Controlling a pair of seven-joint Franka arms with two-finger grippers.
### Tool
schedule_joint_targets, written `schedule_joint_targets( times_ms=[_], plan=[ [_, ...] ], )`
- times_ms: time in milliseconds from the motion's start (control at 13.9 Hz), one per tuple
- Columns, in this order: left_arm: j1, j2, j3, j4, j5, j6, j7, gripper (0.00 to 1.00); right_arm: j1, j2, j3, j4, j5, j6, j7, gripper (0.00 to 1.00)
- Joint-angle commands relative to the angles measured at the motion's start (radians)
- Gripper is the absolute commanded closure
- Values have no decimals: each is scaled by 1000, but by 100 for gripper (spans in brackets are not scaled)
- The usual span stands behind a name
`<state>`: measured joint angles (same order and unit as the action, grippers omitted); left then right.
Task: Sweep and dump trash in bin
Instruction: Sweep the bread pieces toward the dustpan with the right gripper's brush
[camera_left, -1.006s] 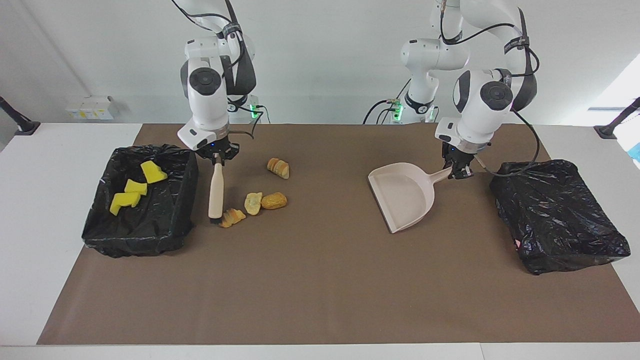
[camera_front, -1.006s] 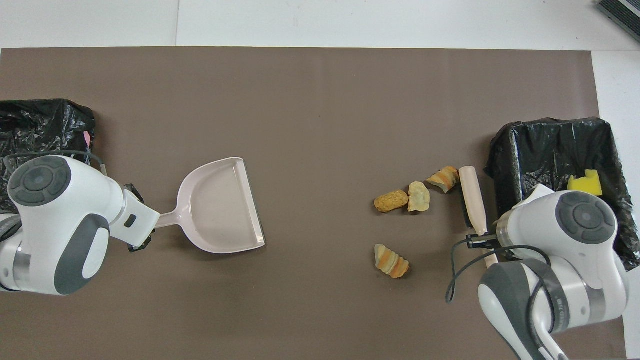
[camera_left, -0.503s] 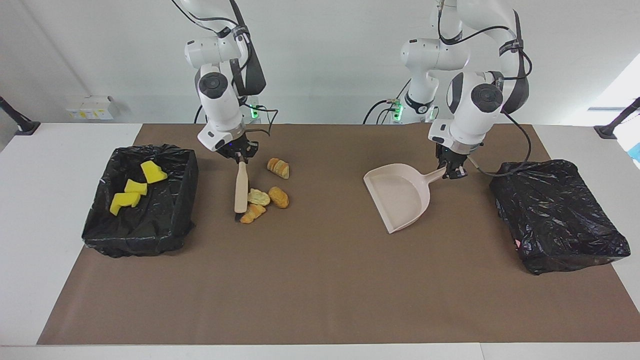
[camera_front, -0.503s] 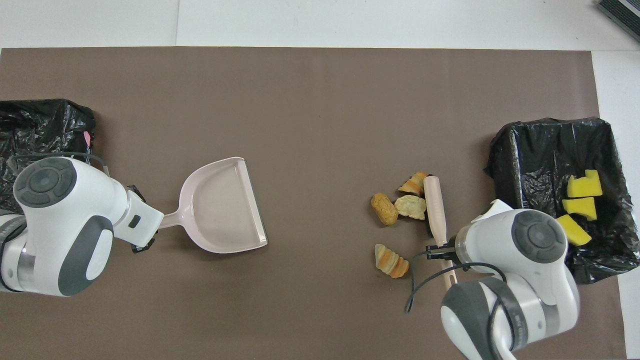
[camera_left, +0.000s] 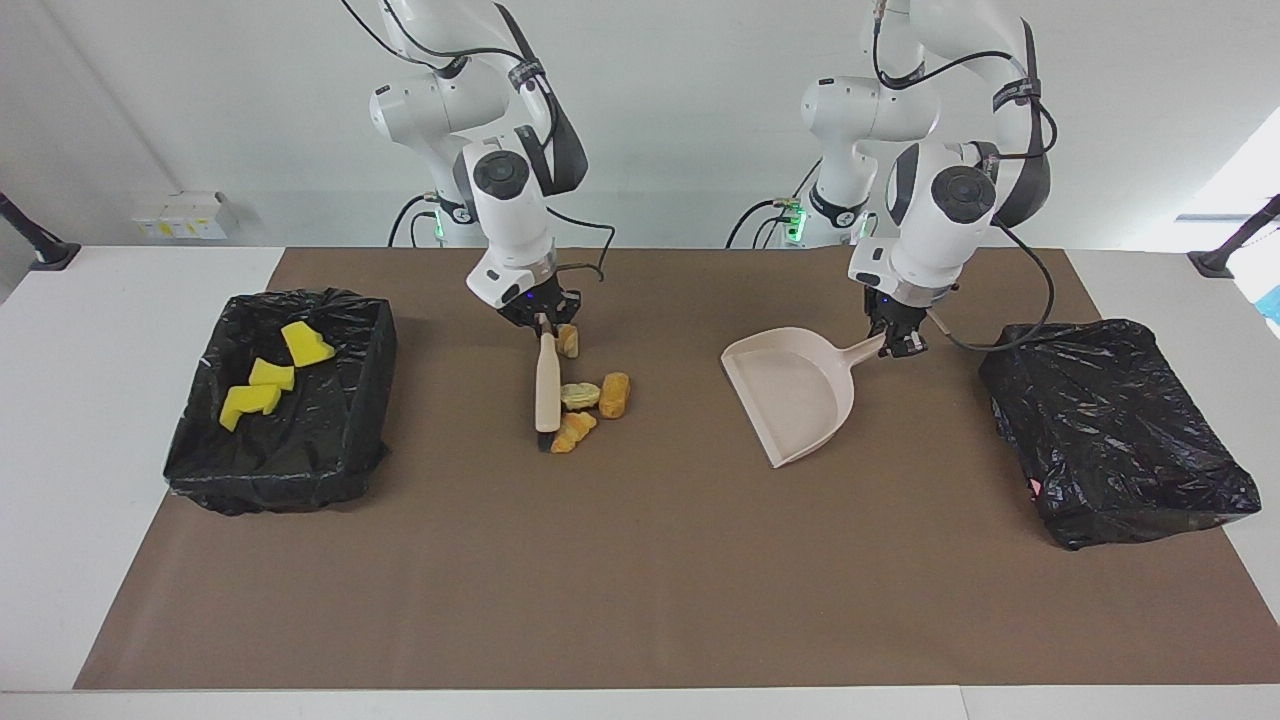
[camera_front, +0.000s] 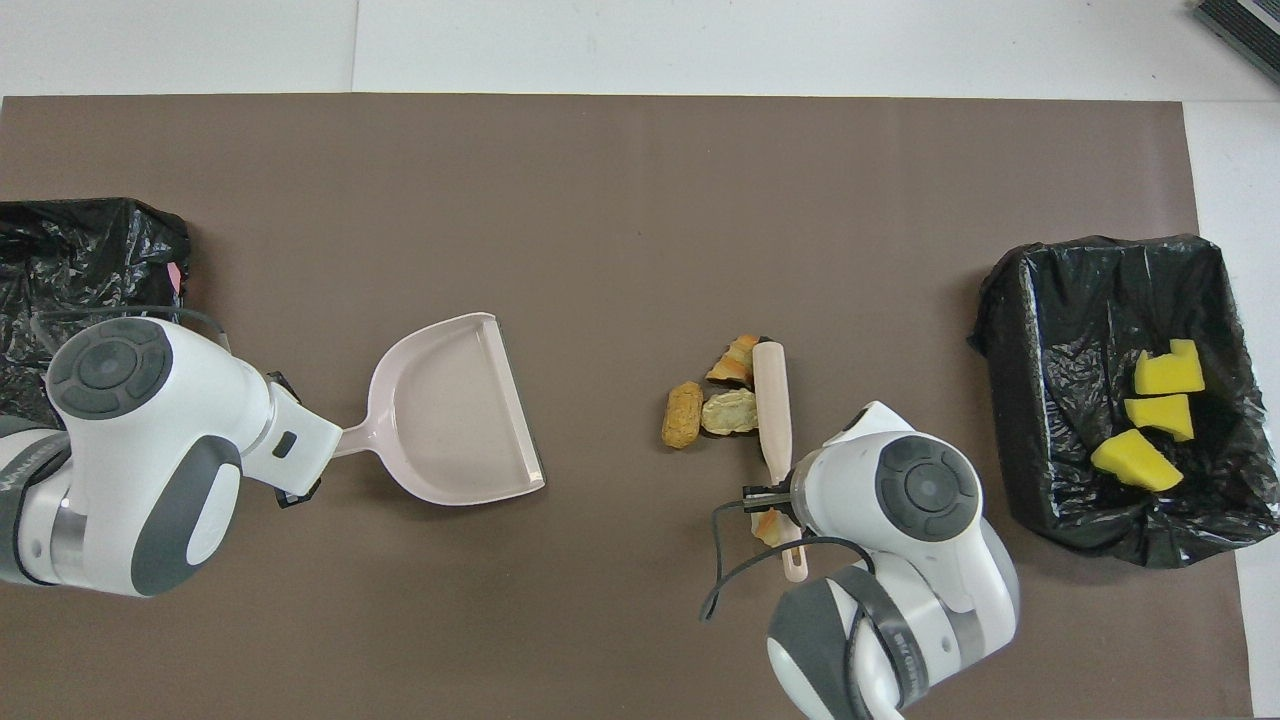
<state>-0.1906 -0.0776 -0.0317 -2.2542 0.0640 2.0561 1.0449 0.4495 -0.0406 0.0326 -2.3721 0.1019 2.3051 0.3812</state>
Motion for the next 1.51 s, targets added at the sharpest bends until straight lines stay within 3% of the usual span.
schedule_joint_targets(
  times_ms=[0, 431, 718, 862, 1078, 1437],
  plan=[
    [-24, -27, 9, -31, 23, 29, -43, 100, 72, 126, 9, 114, 48, 17, 47, 100],
    [-24, -27, 10, -33, 22, 27, -42, 100, 227, 289, 21, 302, 229, 60, 41, 100],
    [-10, -25, 10, -33, 22, 30, -31, 100, 279, 329, 33, 442, 459, 62, -35, 100],
    [-10, -24, 10, -42, 22, 22, -29, 100, 296, 335, 33, 468, 502, 62, -18, 100],
    [-30, -31, 9, -65, 22, 36, -45, 100, 284, 260, 18, 421, 480, -1, 19, 100],
    [-81, -22, 7, -65, 14, 39, -114, 100, 138, 82, 18, 398, 248, -343, 174, 100]
  ],
)
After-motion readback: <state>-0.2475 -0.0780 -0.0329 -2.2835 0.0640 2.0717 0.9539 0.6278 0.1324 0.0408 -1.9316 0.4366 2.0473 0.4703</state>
